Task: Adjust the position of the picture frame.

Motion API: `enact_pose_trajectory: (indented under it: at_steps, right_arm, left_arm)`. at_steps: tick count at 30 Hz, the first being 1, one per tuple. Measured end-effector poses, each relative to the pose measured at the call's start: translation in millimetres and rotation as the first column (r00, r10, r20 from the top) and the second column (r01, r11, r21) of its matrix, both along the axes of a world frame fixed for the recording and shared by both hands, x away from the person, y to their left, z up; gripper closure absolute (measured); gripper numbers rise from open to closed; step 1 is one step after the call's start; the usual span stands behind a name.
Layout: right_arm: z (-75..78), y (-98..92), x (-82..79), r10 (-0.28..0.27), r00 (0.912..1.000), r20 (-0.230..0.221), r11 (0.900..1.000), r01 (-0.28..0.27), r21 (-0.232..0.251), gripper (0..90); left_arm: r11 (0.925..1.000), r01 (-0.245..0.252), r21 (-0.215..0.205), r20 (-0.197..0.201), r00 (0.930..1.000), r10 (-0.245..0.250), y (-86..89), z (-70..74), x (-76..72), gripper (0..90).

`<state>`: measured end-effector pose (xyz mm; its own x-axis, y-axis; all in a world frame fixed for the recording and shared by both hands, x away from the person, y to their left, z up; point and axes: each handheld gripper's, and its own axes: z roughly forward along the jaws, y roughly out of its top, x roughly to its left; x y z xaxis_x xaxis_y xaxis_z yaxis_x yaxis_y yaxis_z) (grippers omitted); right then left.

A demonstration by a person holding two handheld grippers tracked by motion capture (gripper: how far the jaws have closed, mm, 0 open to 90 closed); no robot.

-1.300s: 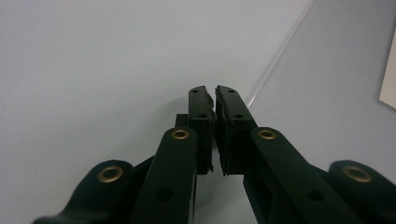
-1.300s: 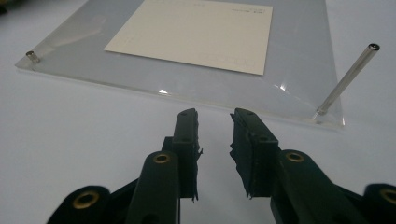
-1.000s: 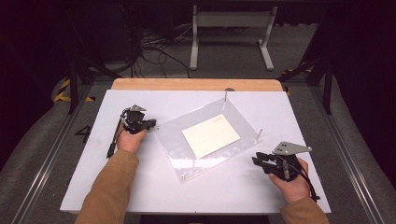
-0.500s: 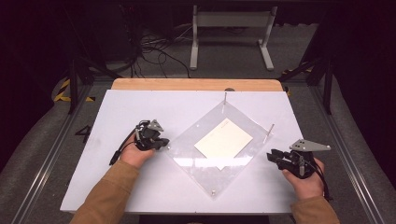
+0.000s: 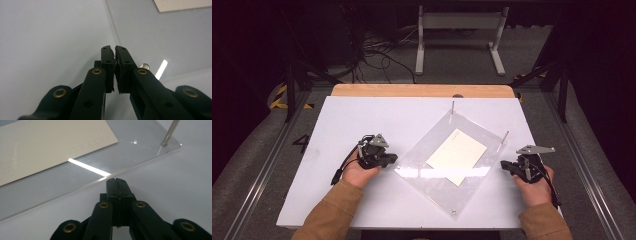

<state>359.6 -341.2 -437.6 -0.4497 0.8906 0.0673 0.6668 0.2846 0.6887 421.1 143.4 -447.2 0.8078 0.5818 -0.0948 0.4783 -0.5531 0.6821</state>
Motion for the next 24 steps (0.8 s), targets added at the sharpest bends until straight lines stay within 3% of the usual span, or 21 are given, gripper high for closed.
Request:
enact_pose_trajectory:
  at_steps: [3, 5, 10, 14, 16, 24]
  right_arm:
    - [-4.1, -0.4, 12.2, -0.034, 0.9991, -0.024, 0.999, 0.033, -0.022, 89.6]
    - [-6.6, -1.3, 19.6, -0.047, 0.9986, -0.025, 0.999, 0.047, -0.009, 89.5]
    - [-7.6, 6.2, 35.4, -0.02, 0.9997, -0.013, 1.0, 0.02, -0.023, 89.5]
    - [-9.4, 7.4, 50.6, 0.0, 0.9999, -0.012, 1.0, 0.0, 0.01, 89.6]
    - [-9.5, 11.2, 60.2, 0.009, 0.9999, -0.007, 1.0, -0.009, 0.004, 89.6]
    - [-7.4, 42.7, 101.9, 0.036, 0.9993, -0.01, 0.999, -0.036, -0.03, 89.6]
  left_arm:
    - [0.9994, -0.03, -0.017, 0.027, 0.9992, 0.03, 6.5, 4.7, -1.6, 84.1]
    - [0.9984, -0.043, -0.037, 0.025, 0.9987, 0.044, 10.3, 6.8, -2.8, 83.4]
    - [0.9969, -0.057, -0.055, 0.013, 0.9982, 0.058, 16.1, 7.0, -0.4, 83.4]
    - [0.9965, -0.068, -0.049, 0.01, 0.9976, 0.069, 20.3, 5.8, 1.1, 83.4]
    - [0.9954, -0.081, -0.052, 0.013, 0.9966, 0.082, 23.6, 4.6, 2.1, 83.5]
    - [0.989, -0.14, -0.047, -0.009, 0.9901, 0.14, 38.8, 0.8, 1.3, 84.2]
